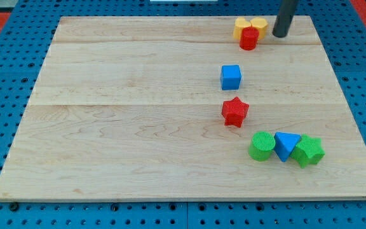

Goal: Place the red circle right side of the blue cube

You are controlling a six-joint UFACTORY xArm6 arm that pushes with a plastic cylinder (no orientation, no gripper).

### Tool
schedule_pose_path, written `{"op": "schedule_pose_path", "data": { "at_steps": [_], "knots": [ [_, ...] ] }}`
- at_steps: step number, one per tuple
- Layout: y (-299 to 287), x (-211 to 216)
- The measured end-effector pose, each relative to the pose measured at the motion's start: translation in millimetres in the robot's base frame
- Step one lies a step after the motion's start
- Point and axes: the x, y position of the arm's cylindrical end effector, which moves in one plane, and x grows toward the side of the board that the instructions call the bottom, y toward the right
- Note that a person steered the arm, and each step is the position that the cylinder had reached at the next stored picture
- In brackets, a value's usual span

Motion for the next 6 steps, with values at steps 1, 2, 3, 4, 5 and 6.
{"op": "schedule_pose_path", "data": {
  "at_steps": [1, 2, 3, 4, 5, 6],
  "knots": [
    [-28.3, -9.7],
    [-80.7, -41.8],
    [-126.2, -38.5],
    [-154.7, -12.3],
    [-94.5, 0.6],
    [-86.6, 15.5]
  ]
}}
